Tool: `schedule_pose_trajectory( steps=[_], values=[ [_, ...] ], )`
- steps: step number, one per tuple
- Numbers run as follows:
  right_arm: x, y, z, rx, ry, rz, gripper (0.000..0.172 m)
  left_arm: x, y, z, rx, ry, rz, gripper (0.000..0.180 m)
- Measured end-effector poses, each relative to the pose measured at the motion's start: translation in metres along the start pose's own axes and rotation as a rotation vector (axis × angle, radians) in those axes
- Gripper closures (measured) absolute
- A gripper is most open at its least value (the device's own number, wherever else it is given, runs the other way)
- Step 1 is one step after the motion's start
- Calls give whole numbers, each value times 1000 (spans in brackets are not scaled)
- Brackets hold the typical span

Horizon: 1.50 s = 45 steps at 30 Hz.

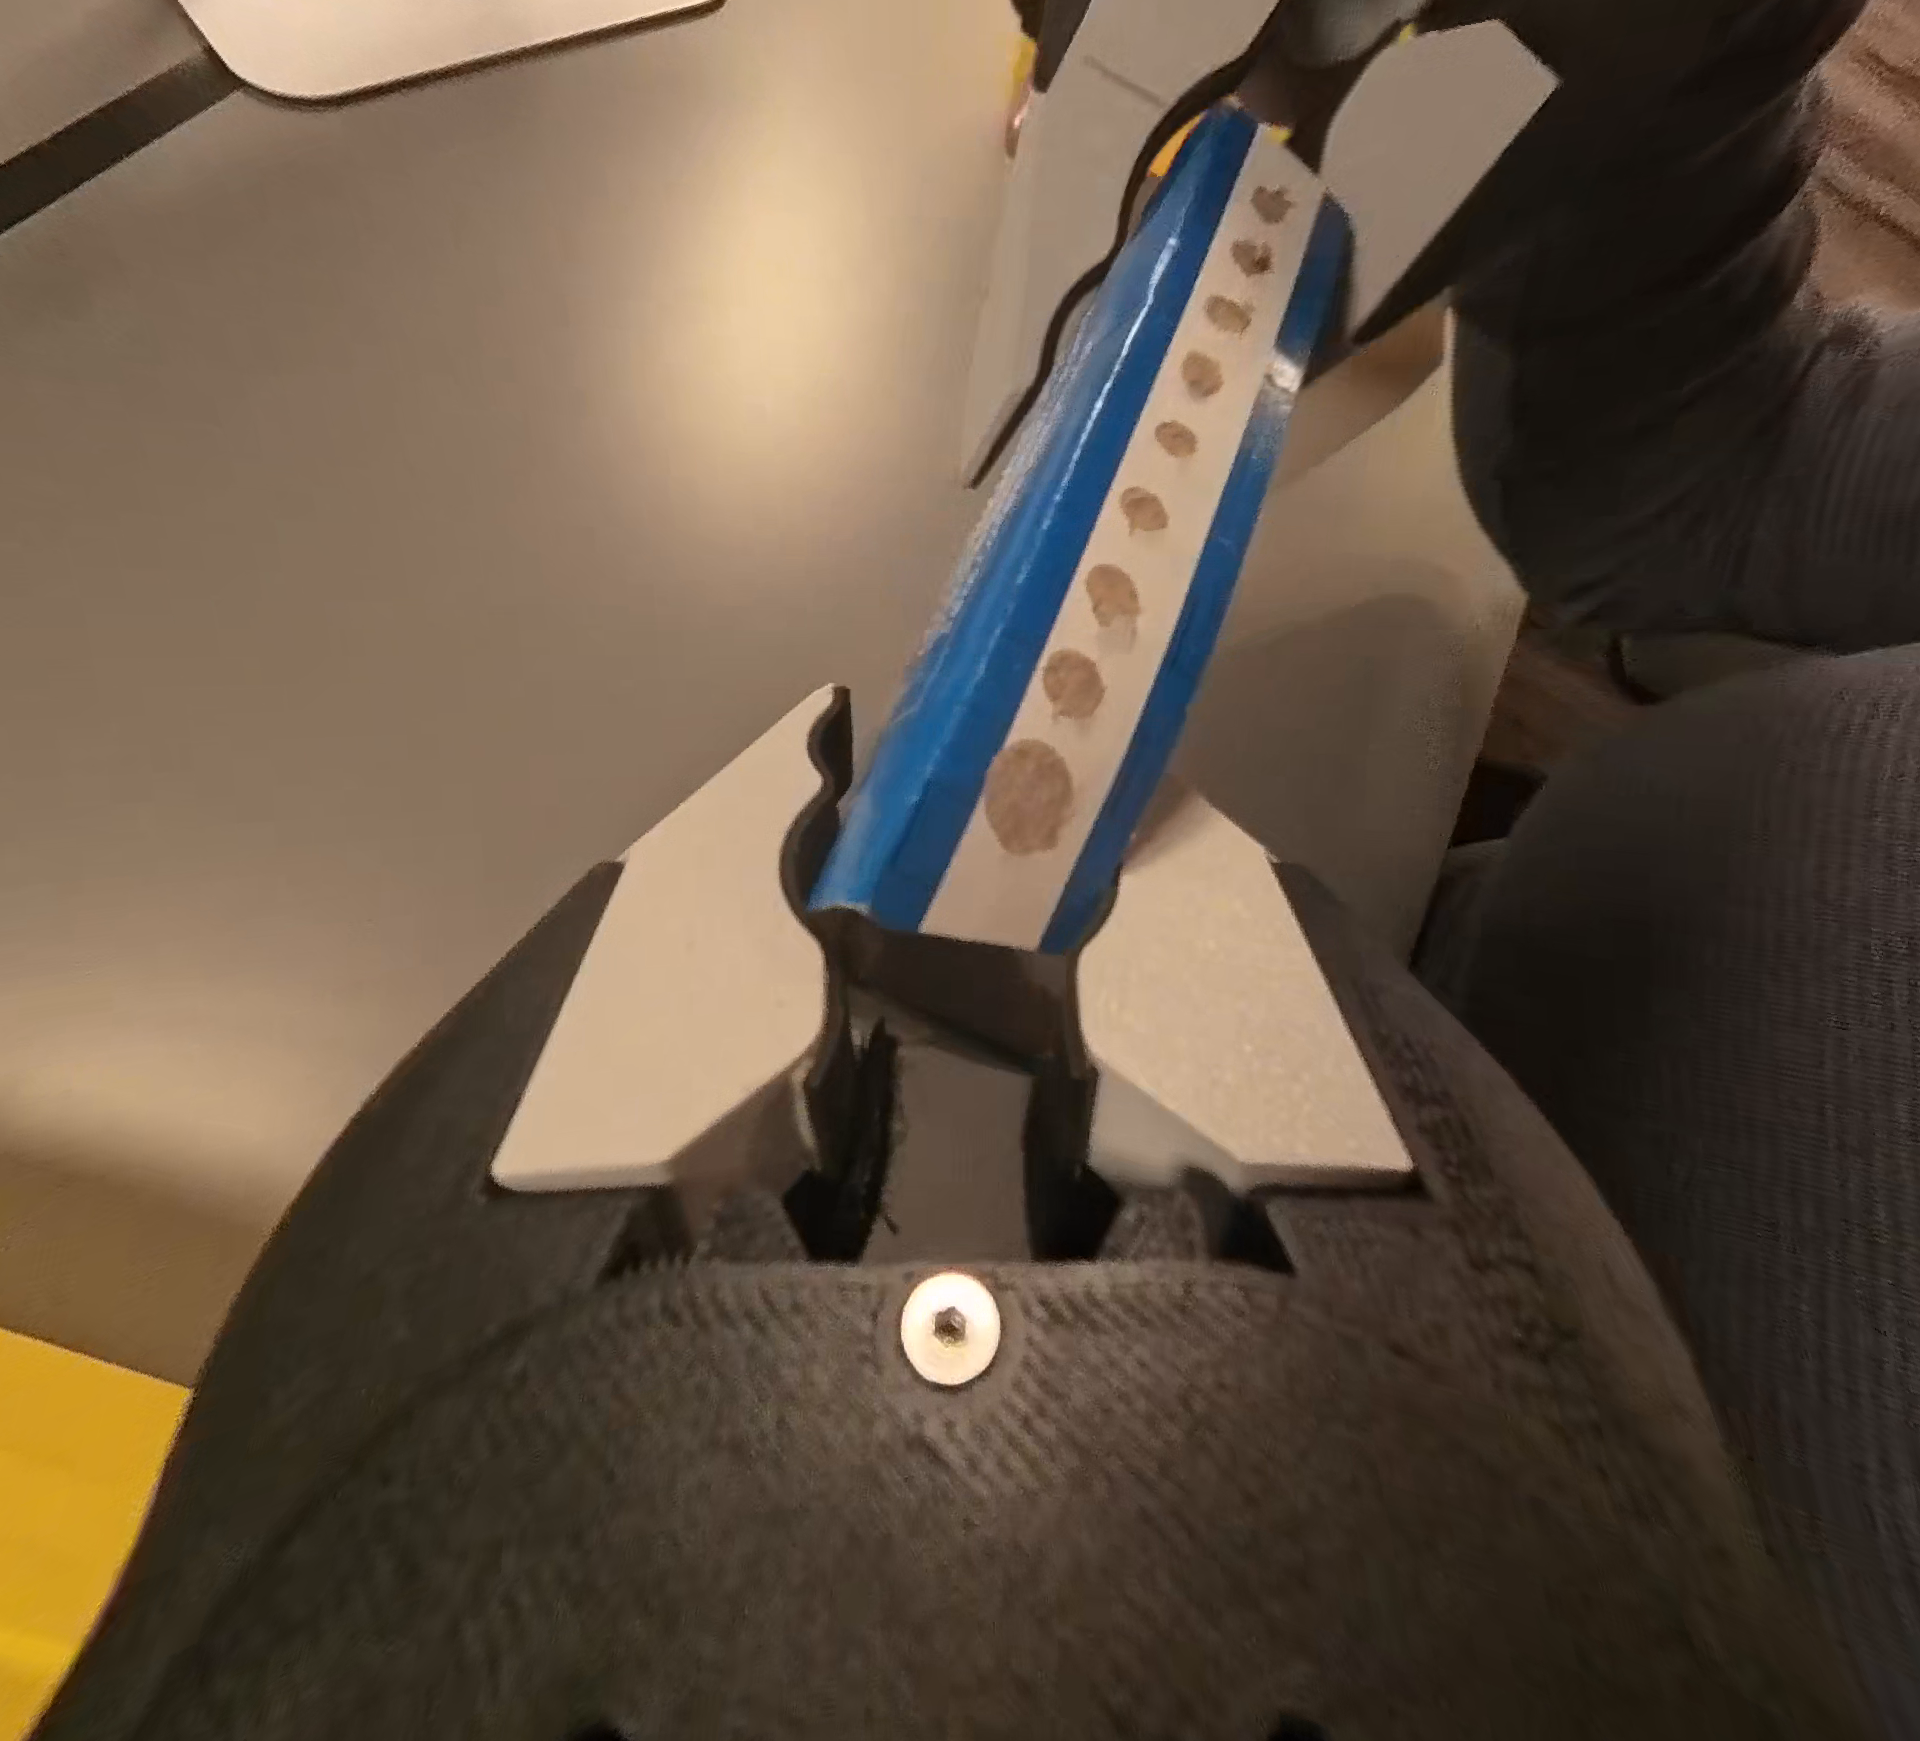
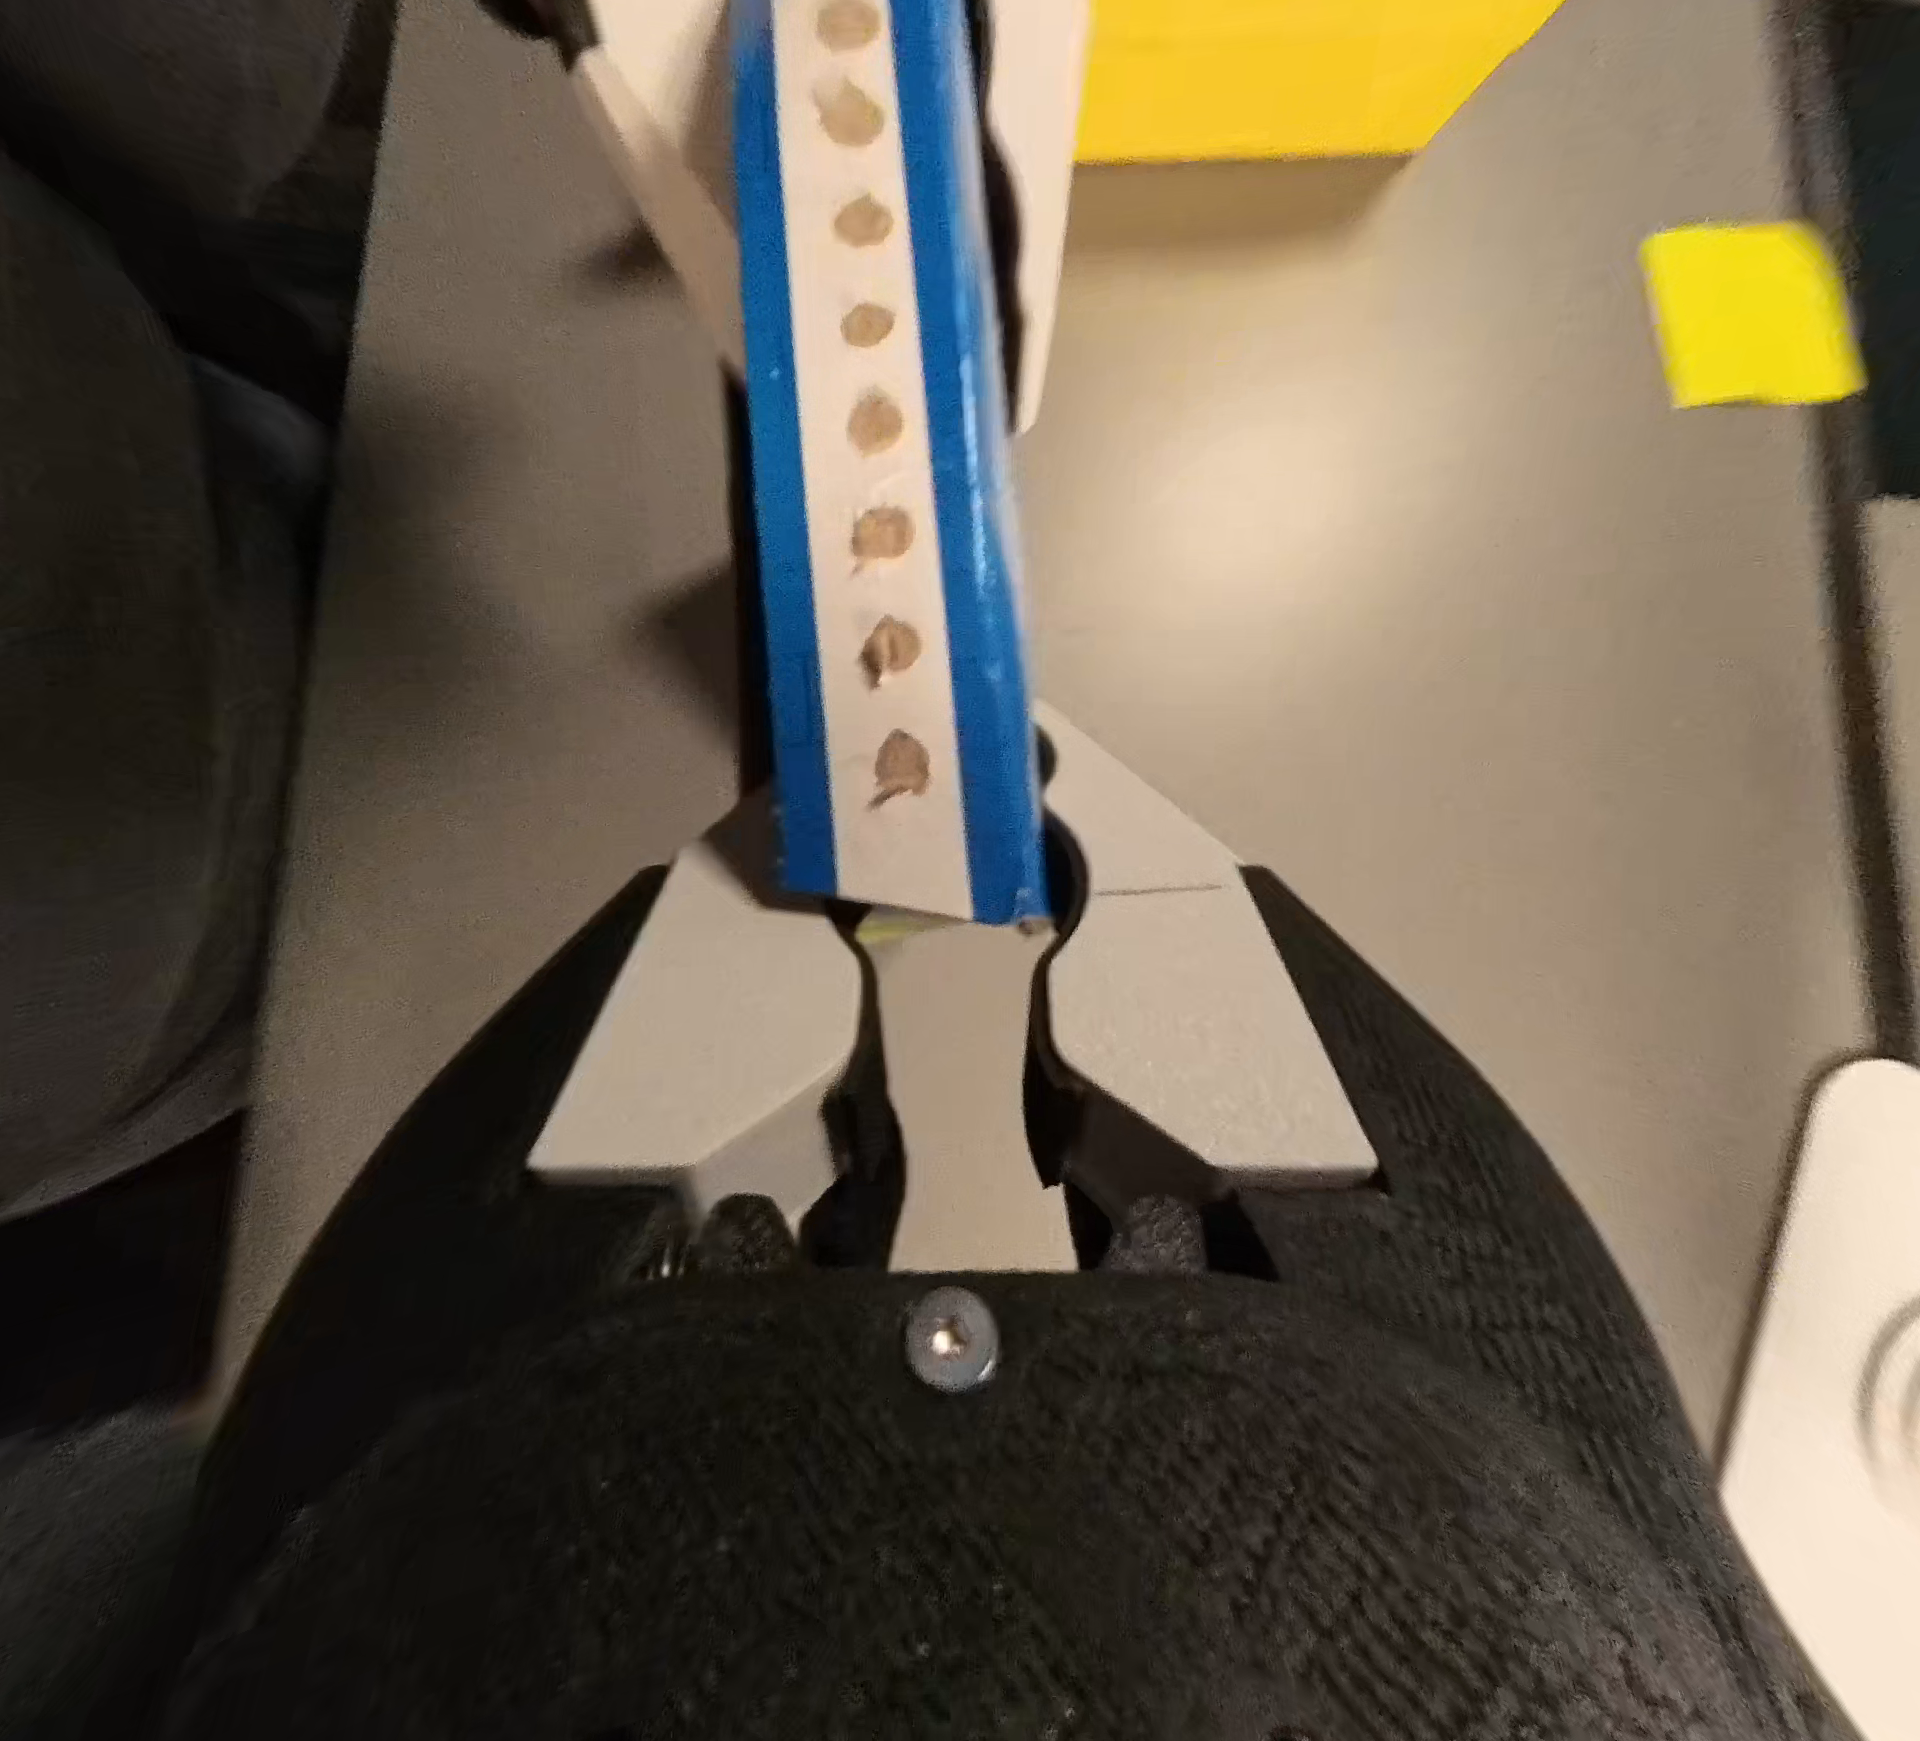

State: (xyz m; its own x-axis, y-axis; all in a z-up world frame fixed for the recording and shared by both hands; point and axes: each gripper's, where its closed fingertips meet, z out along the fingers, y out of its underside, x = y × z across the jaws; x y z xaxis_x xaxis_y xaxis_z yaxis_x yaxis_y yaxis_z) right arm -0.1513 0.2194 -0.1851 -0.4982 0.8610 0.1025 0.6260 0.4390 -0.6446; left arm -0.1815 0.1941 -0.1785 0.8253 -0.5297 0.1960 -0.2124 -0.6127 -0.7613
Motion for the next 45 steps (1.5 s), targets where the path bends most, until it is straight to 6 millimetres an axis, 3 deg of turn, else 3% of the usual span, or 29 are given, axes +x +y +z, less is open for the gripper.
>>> schedule_pose_trajectory(
  steps=[2, 4, 7, 10, 12, 15, 16, 17, 20, 24, 26, 29, 31, 33, 36, 38, 41, 43, 45],
  values=[
    [1, 10, -1, -90, 6, 17, 149, -1, -1, 0, -2, -10, 13, 146],
    [10, 14, -2, -167, 64, 5, 162, 1, -2, 0, -6, -11, 33, 148],
    [17, 7, -6, -193, 160, -56, 165, 1, -2, -4, 14, -17, 42, 152],
    [19, -13, -14, -67, 262, -99, 167, 1, -11, -16, 95, -70, 79, 156],
    [18, -8, -8, -42, 244, -9, 168, -4, -17, -25, 144, -104, 89, 172],
    [8, -33, -21, 97, 346, -135, 170, 8, -22, -44, 216, -89, 141, 178],
    [8, -32, -18, 122, 305, -49, 169, 6, -24, -46, 219, -106, 164, 179],
    [9, -28, -13, 108, 279, 18, 169, 3, -20, -43, 178, -97, 136, 178],
    [7, -22, -5, 92, 283, -1, 171, -2, -13, -36, 138, -72, 91, 179],
    [-5, -39, -16, 303, 150, 65, 169, 11, -15, -47, 216, -7, 105, 179],
    [3, -31, -10, 313, 93, 189, 169, 9, -17, -44, 224, 44, 19, 179],
    [-4, -36, -12, 337, 140, 102, 170, 7, -14, -43, 229, 58, -11, 178],
    [11, -28, -7, 356, 127, 246, 170, -6, -24, -51, 307, 4, -80, 166],
    [18, -32, -7, 400, 141, 297, 171, -19, -29, -65, 355, -55, -138, 129],
    [25, -35, 0, 425, 156, 356, 172, -23, -38, -117, 538, -163, -127, 121],
    [23, -32, 16, 375, 118, 399, 172, -32, -28, -163, 625, -337, -105, 122],
    [15, -51, 16, 426, 158, 348, 172, -62, 19, -221, 621, -660, -142, 131],
    [16, -59, 12, 479, 215, 372, 172, -87, 63, -241, 540, -805, -229, 136],
    [20, -59, 17, 503, 260, 420, 172, -104, 100, -241, 426, -837, -310, 139]
  ],
)
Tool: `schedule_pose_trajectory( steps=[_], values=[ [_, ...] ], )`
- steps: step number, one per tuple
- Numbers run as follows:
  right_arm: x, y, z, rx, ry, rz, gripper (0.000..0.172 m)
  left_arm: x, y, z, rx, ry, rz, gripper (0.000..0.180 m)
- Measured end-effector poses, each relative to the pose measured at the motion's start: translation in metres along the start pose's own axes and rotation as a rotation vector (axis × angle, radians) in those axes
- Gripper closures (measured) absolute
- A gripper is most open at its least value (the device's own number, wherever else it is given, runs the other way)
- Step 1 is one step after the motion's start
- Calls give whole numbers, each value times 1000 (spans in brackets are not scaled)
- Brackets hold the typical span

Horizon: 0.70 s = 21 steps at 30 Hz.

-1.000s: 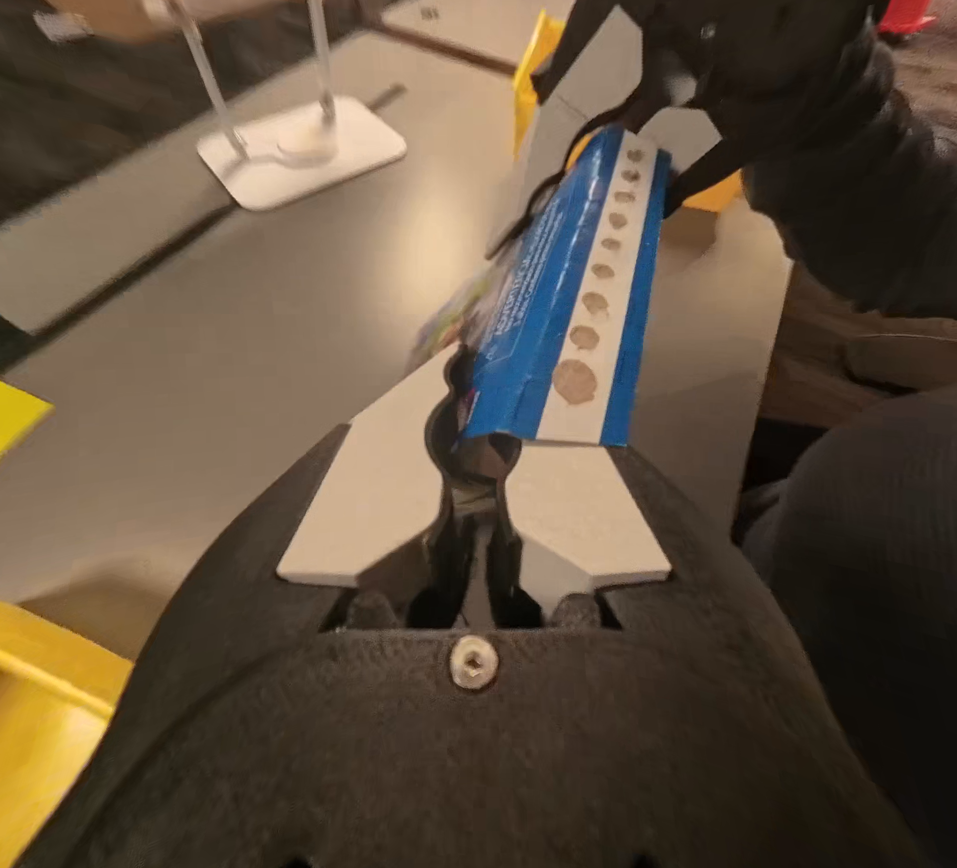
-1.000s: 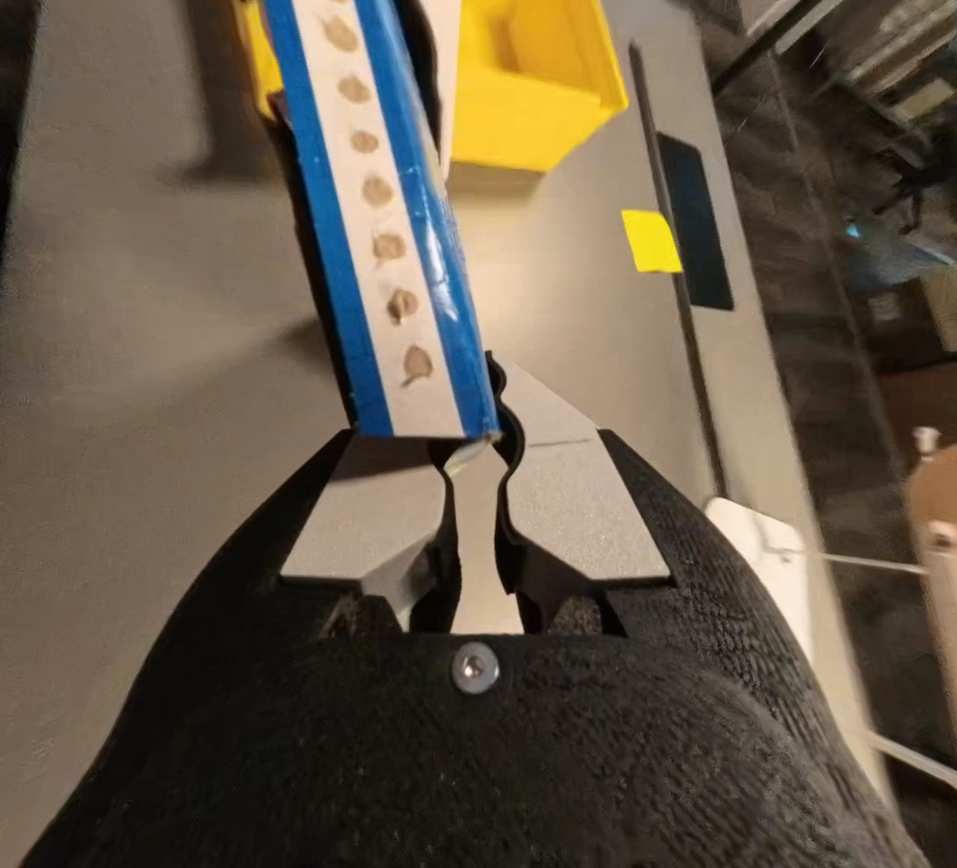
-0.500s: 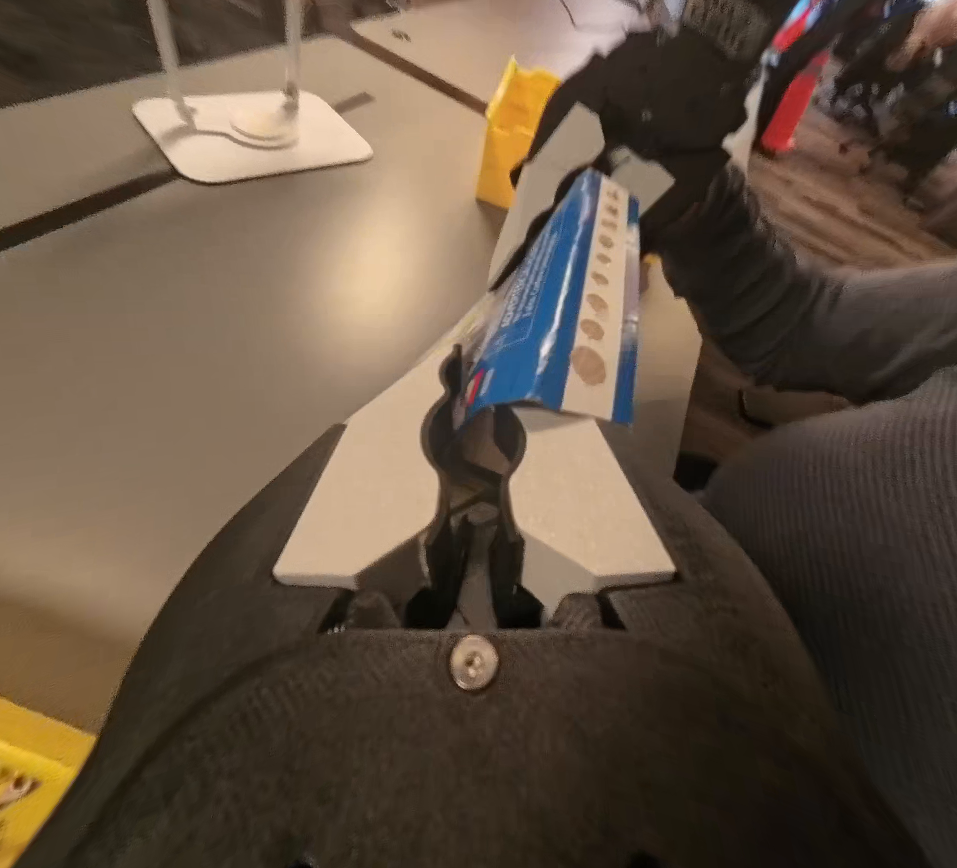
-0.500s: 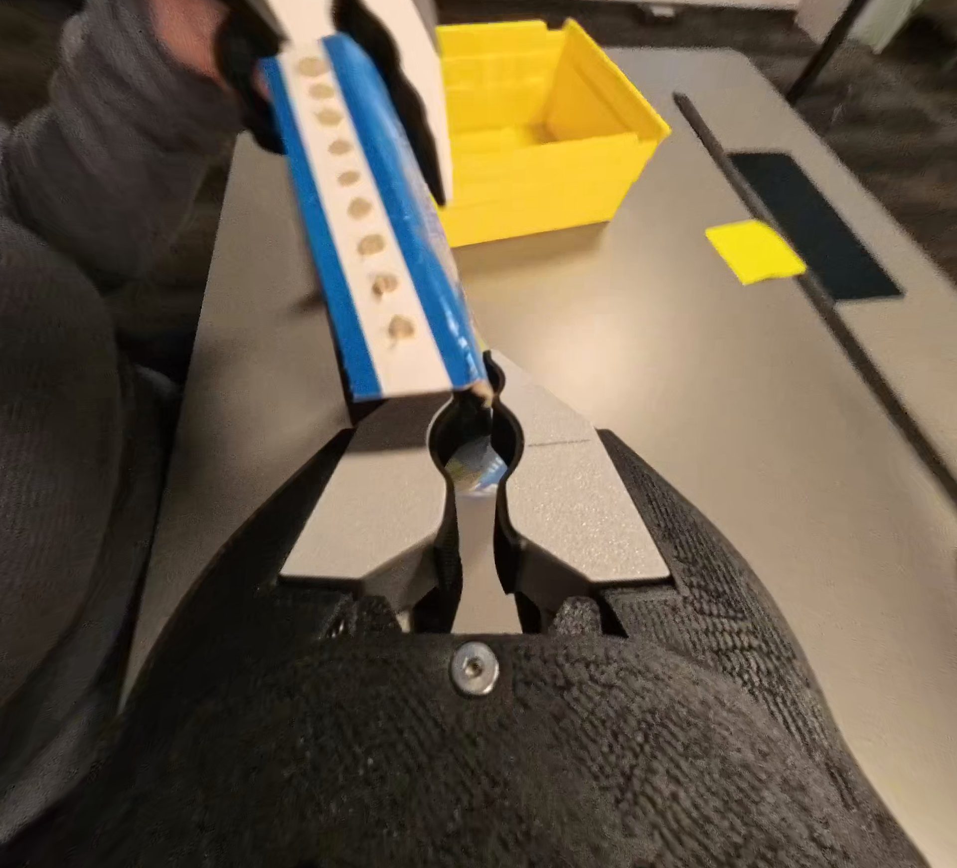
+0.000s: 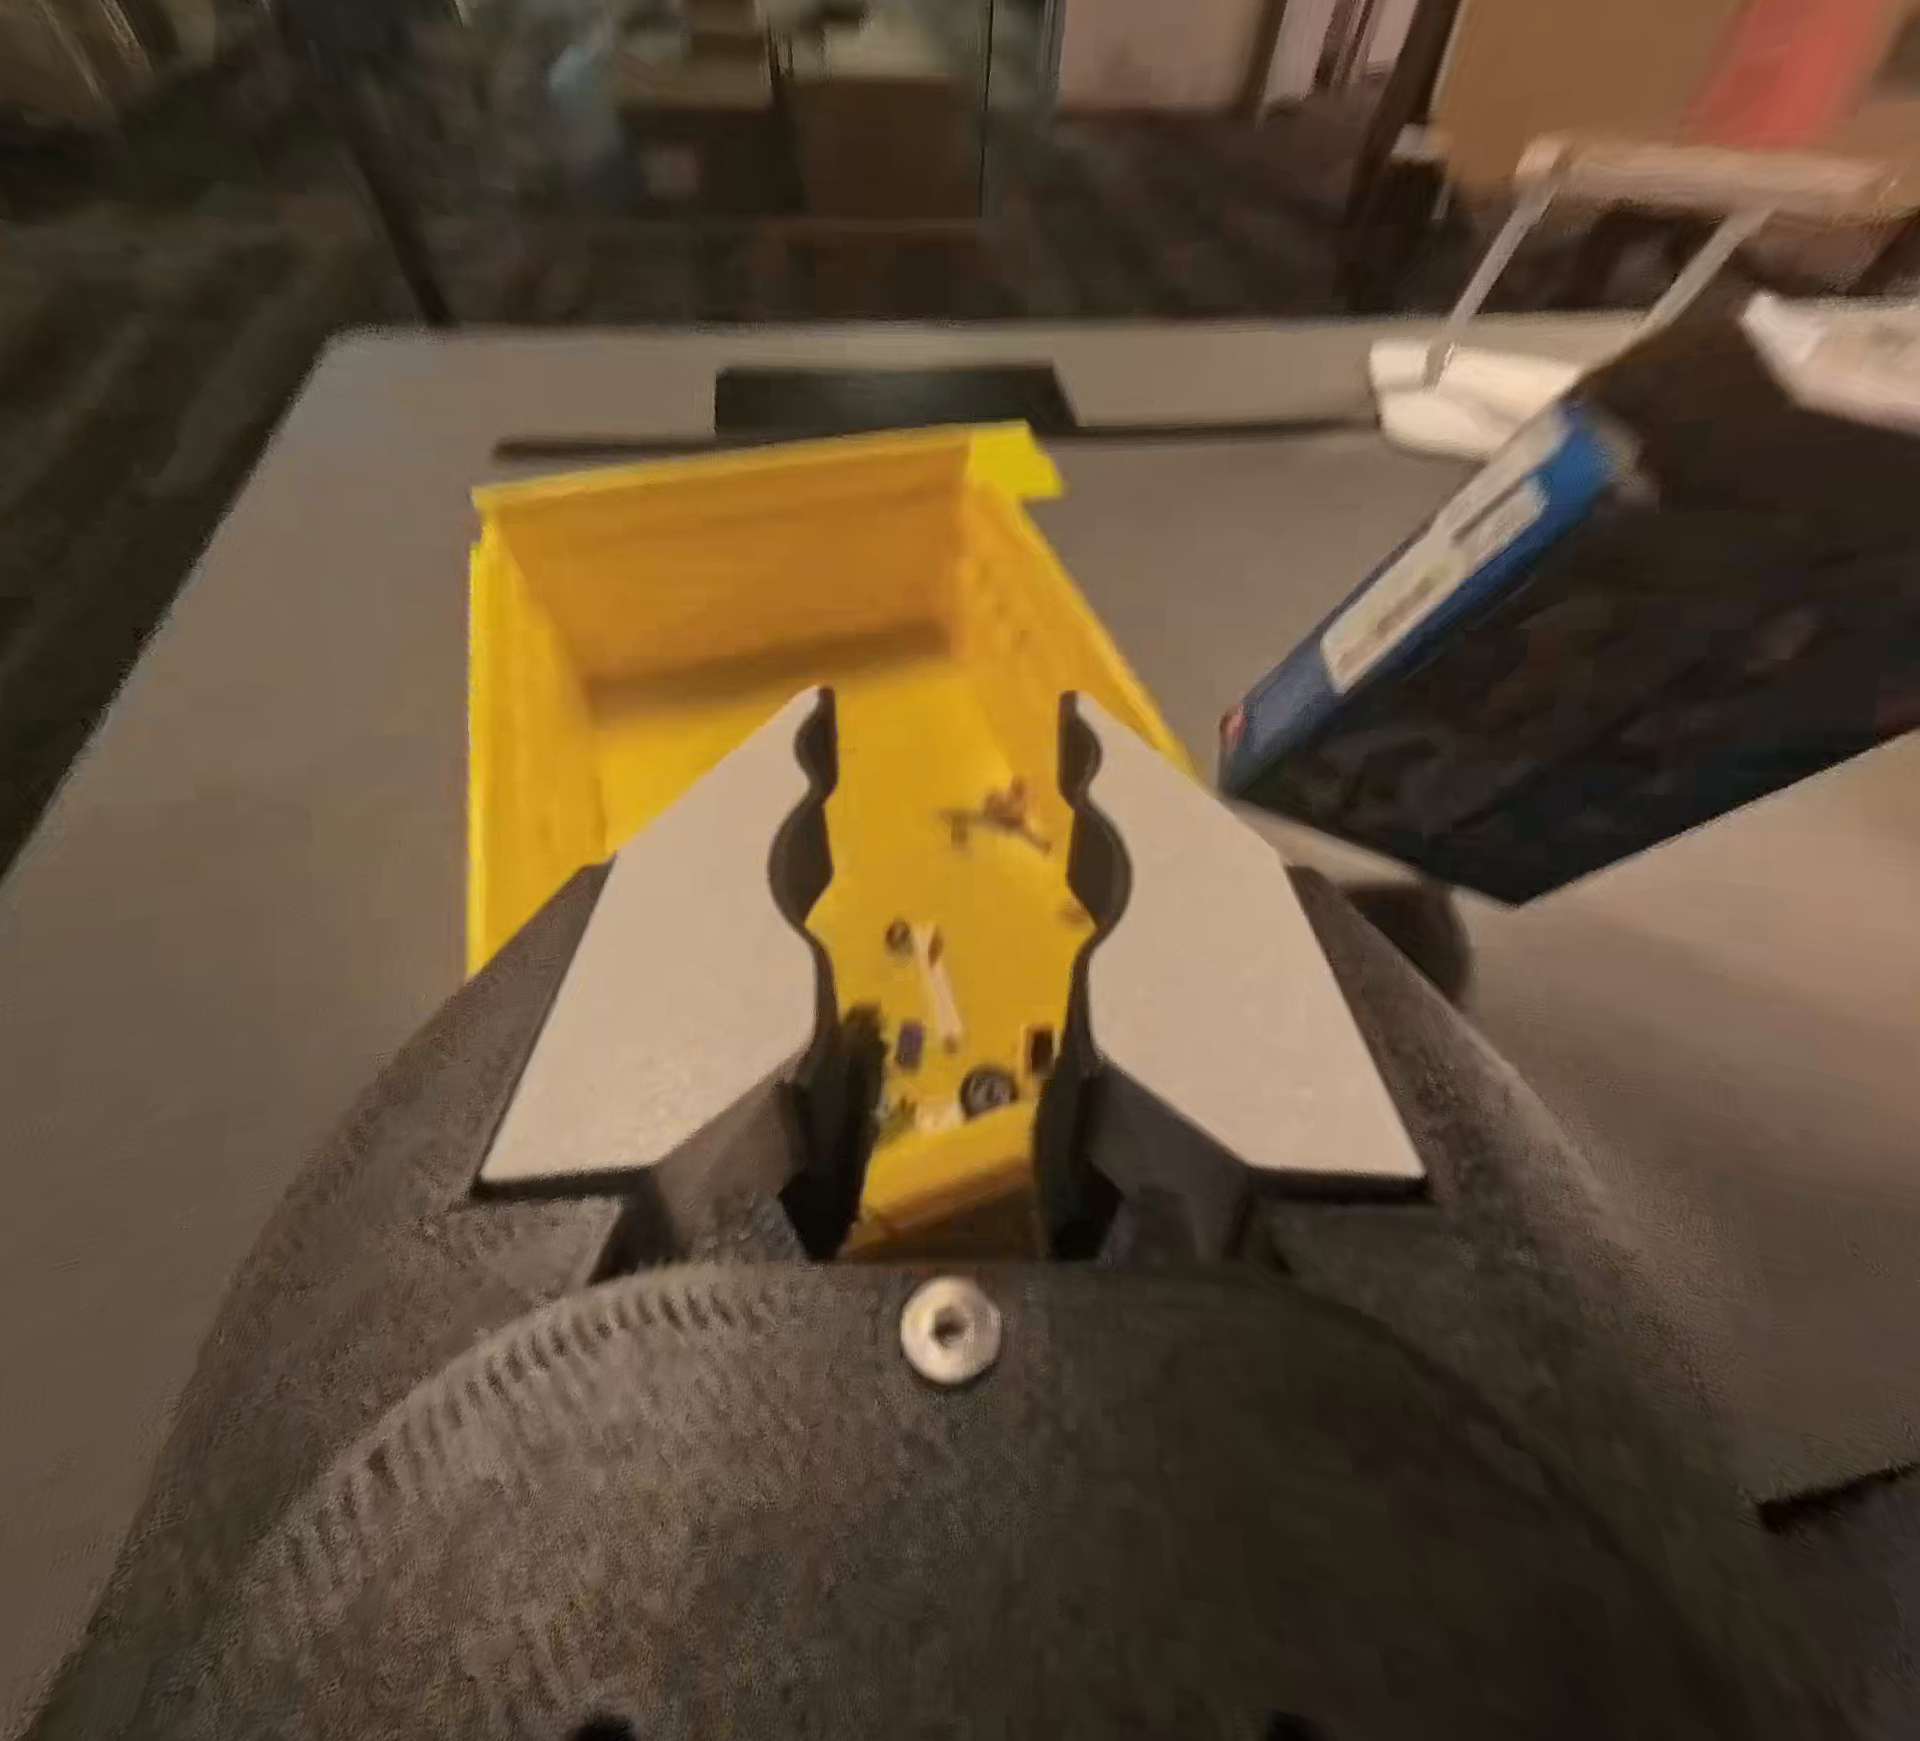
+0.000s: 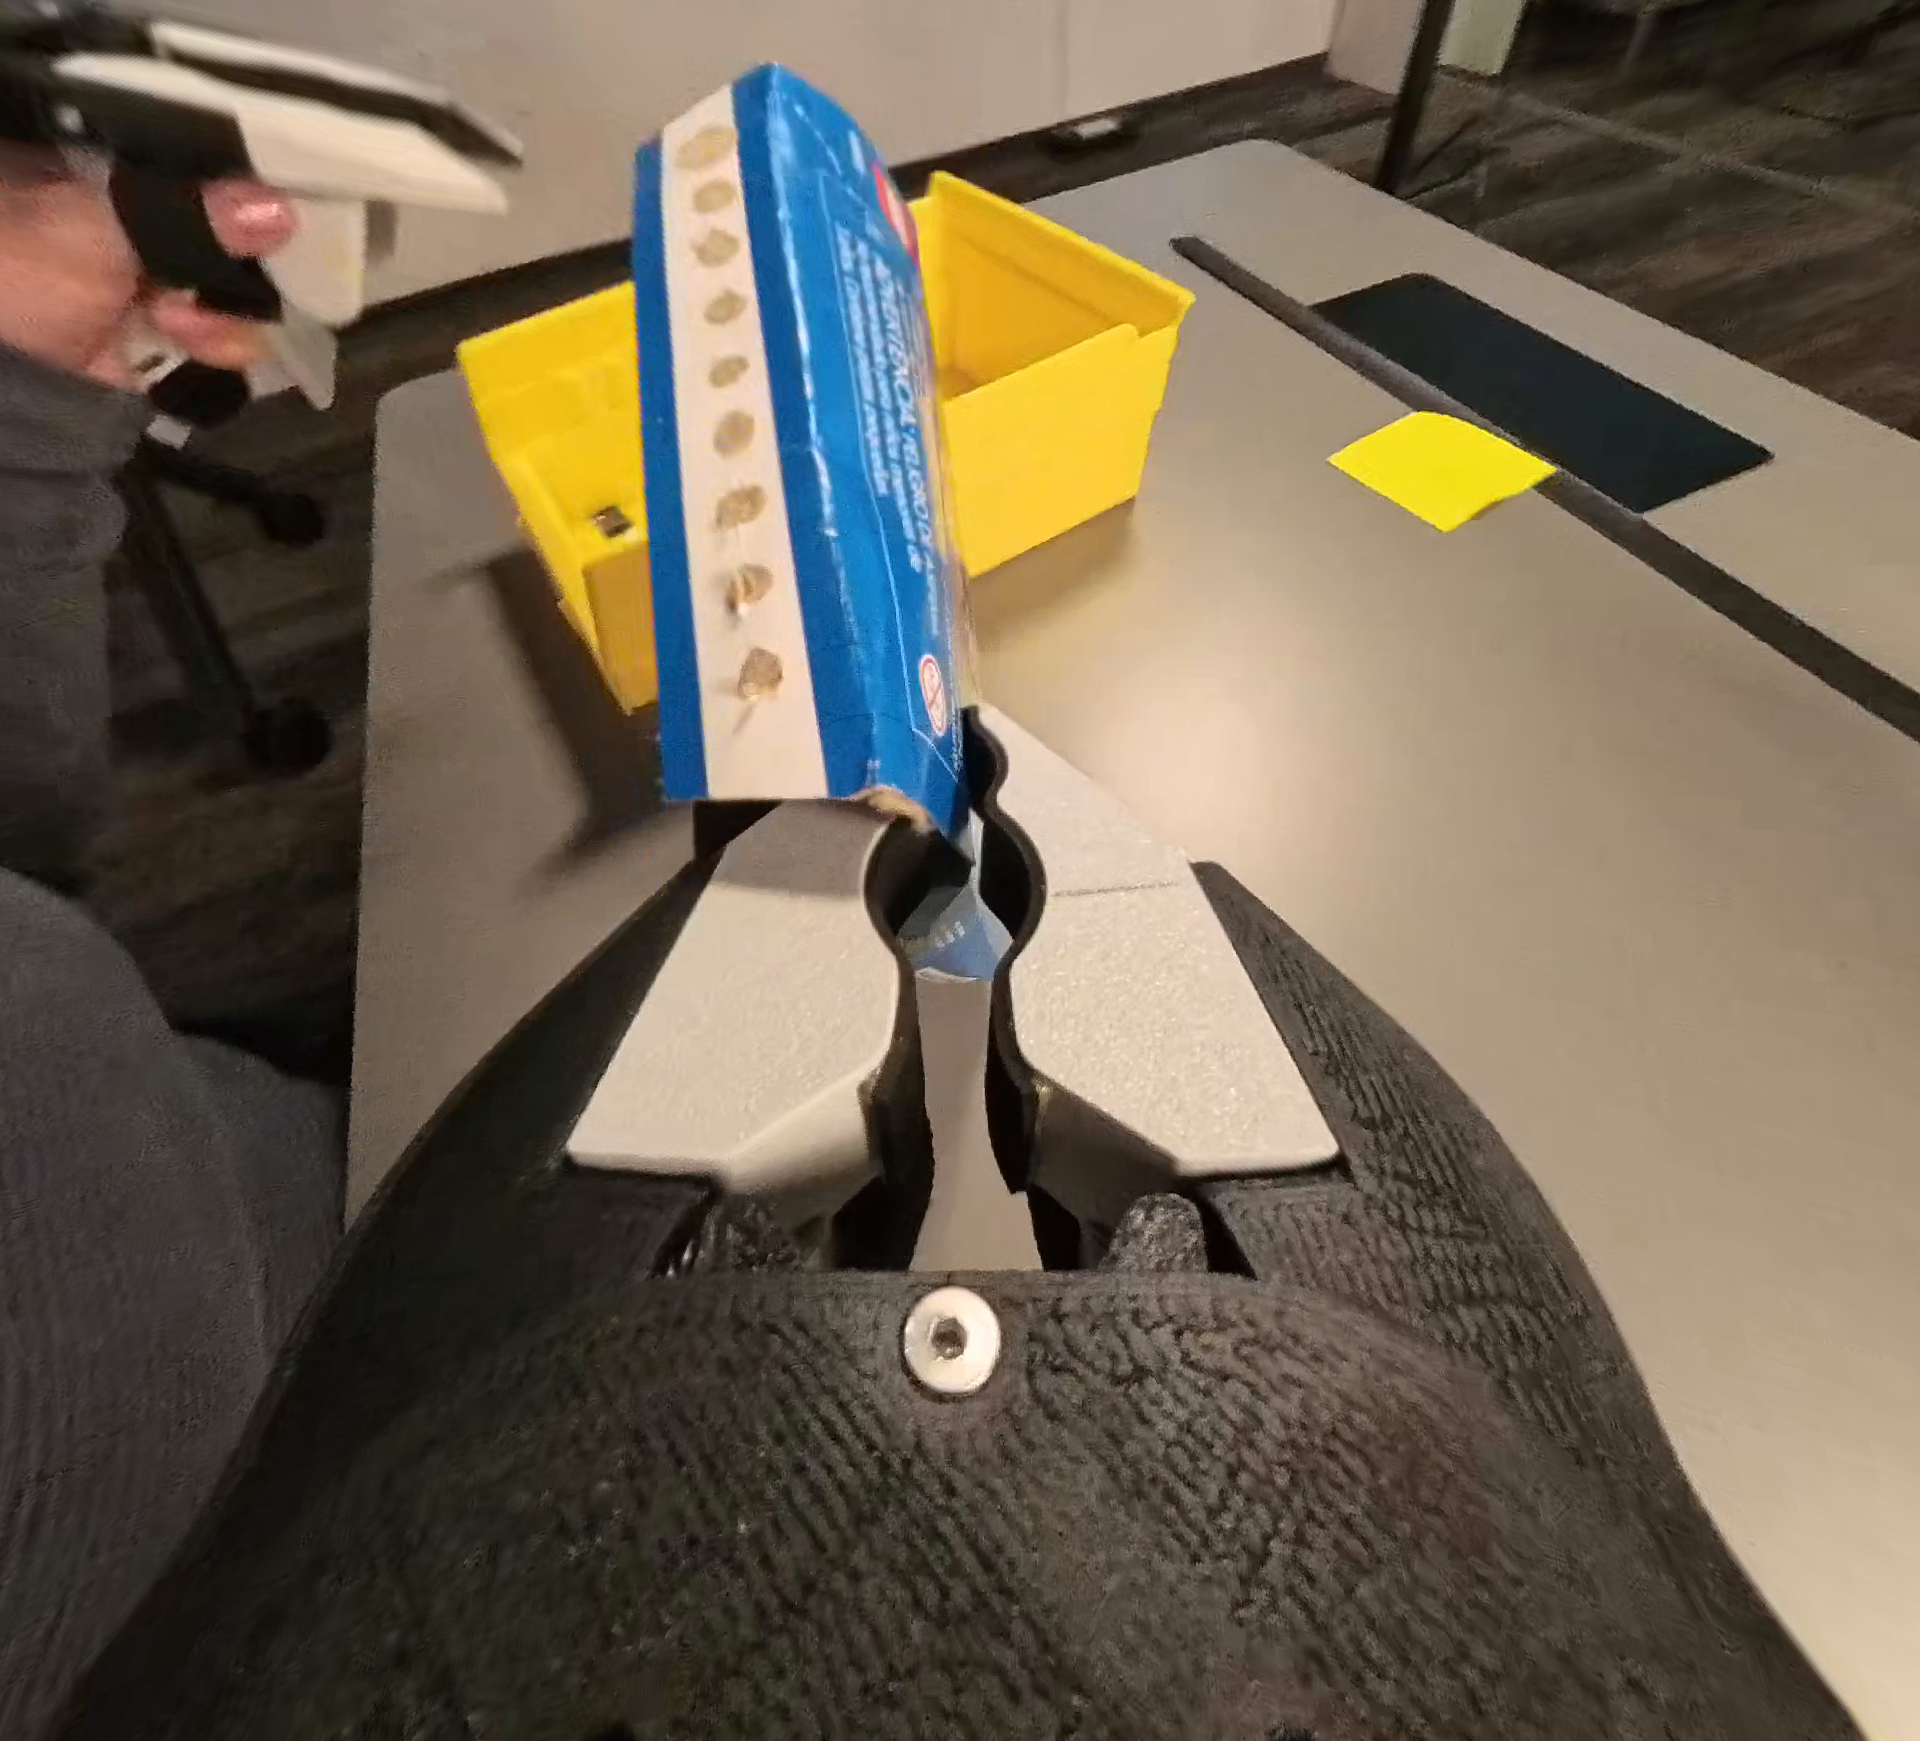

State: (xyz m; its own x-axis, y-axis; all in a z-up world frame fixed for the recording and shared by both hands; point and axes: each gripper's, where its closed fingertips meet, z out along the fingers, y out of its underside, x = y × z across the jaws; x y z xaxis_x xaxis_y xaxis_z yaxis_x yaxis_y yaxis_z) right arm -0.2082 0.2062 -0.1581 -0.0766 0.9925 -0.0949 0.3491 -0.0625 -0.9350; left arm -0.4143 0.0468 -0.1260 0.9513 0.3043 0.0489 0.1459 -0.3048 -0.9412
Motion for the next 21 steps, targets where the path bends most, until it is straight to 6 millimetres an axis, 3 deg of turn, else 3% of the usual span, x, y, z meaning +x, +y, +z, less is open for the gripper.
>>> schedule_pose_trajectory(
  steps=[3, 10, 18, 21],
  values=[
    [7, 9, 12, -16, 66, 5, 172, -6, 40, 18, -214, 47, 47, 143],
    [14, 4, 24, 6, 45, 44, 172, -12, 132, 61, -819, 132, 152, 151],
    [16, 4, 30, 7, 34, 64, 172, -16, 169, 77, -1002, 140, 161, 140],
    [13, 0, 32, 27, 62, 50, 172, -9, 170, 76, -1009, 172, 159, 165]
  ],
)
